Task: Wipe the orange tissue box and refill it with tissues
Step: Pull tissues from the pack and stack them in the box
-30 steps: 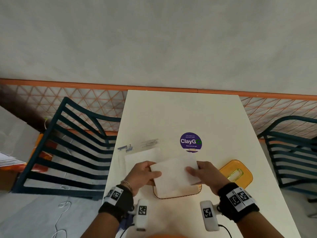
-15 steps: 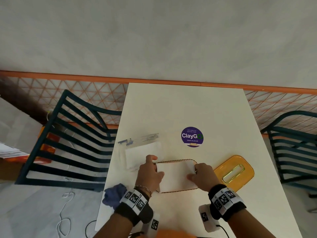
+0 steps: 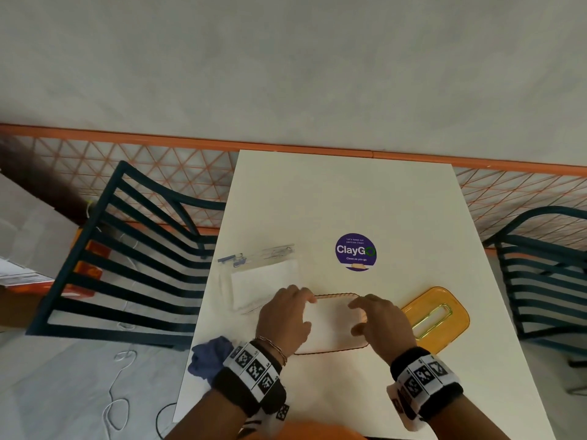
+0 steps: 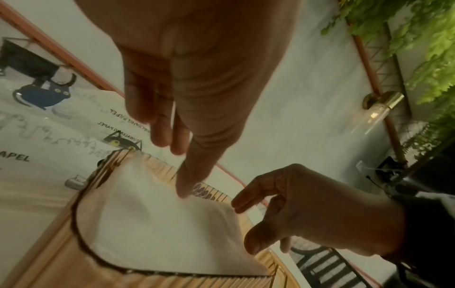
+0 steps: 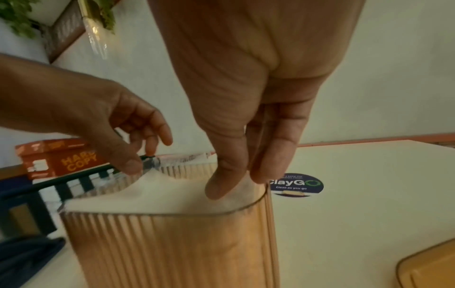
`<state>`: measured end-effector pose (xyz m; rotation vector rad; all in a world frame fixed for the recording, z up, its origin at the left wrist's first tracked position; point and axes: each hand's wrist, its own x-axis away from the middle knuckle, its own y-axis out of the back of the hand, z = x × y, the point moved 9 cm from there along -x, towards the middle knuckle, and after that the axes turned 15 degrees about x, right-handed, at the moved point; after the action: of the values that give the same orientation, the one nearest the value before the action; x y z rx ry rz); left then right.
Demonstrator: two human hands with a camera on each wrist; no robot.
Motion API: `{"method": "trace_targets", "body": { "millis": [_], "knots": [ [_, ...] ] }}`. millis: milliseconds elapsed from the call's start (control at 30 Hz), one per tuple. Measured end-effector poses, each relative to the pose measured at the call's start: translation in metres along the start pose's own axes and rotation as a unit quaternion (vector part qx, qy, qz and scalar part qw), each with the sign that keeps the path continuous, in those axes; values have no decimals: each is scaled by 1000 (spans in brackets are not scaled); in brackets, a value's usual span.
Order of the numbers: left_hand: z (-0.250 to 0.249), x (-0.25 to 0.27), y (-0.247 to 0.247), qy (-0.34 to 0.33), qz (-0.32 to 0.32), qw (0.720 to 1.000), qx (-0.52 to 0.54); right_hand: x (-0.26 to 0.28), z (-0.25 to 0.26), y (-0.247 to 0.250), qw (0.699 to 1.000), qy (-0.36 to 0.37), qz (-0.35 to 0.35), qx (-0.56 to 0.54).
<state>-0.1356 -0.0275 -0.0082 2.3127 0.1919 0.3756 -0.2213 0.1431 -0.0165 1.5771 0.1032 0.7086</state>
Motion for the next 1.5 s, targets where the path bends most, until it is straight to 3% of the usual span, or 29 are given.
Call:
{"method": "trace_targets", "body": {
  "millis": [67, 133, 200, 267, 367, 467, 567, 733, 1500],
  "knots": [
    [-7, -2, -20, -35, 85, 995, -47, -1, 14, -8, 998, 49, 11, 36],
    [-3, -3, -37, -23, 154, 982, -105, -4, 25, -17, 995, 75, 20, 60],
    [2, -3, -41, -11, 175, 976, -127, -5, 31, -20, 995, 80, 9, 53],
    [2, -7, -29, -8, 146, 986, -79, -4, 29, -14, 997, 64, -22, 20],
    [12, -24, 20, 22, 41, 999, 20, -2, 8, 0, 996, 1, -82, -47],
    [52, -50, 60, 74, -37, 996, 11, -2, -21, 1, 986, -71, -102, -113],
    [101, -72, 57, 141, 21, 989, -45, -4, -38, -16, 975, -124, -36, -180],
    [128, -79, 32, 158, 110, 976, -98, -5, -46, -25, 966, -150, -11, -209],
    [139, -92, 24, 153, 88, 977, -121, 0, -37, -18, 965, -174, 4, -197]
  ]
}}
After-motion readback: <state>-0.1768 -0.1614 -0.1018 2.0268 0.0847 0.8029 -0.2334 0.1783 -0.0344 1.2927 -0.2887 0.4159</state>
